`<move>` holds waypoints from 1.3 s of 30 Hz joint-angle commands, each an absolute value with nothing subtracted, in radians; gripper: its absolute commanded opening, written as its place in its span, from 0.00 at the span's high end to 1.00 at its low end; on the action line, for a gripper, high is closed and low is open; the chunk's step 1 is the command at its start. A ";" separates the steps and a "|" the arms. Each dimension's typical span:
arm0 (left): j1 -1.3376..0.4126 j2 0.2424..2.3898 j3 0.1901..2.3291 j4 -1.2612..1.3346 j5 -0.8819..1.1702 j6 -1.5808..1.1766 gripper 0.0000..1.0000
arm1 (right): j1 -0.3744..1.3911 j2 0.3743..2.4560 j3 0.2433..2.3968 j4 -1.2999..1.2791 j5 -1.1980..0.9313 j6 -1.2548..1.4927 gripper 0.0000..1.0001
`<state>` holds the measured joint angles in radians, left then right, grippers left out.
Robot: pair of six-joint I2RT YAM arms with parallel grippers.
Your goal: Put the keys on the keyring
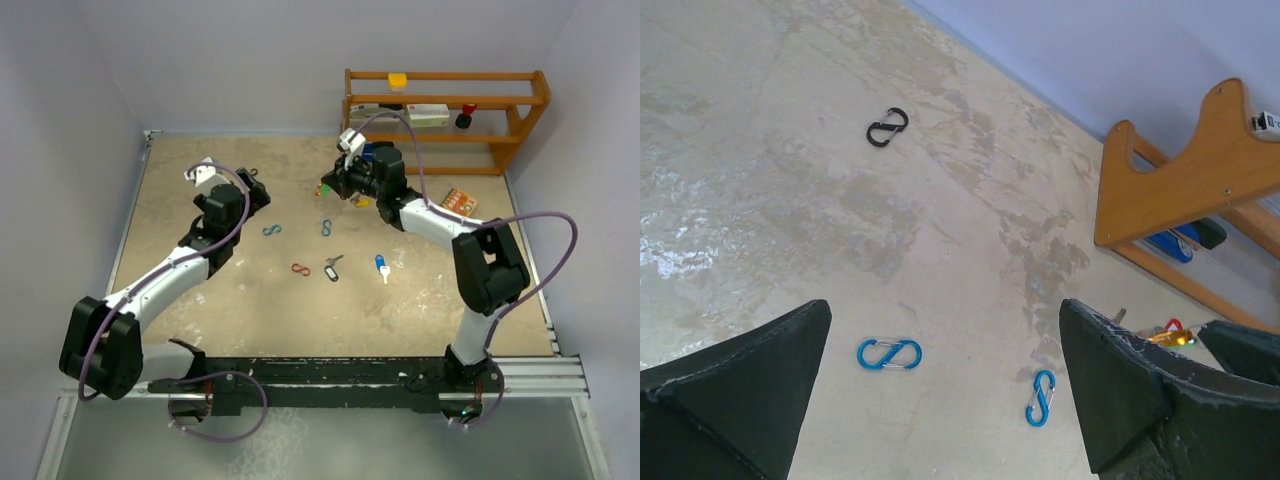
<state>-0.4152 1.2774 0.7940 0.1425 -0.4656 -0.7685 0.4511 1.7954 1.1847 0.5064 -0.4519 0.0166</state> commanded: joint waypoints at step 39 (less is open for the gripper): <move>-0.407 1.448 0.896 0.216 -0.614 -0.744 0.08 | 0.468 2.087 1.477 0.726 -0.353 0.110 0.56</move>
<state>-0.4149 1.3964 0.8066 0.1783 -0.5892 -0.7689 0.4603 2.2341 1.5528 0.6327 -0.3740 0.0883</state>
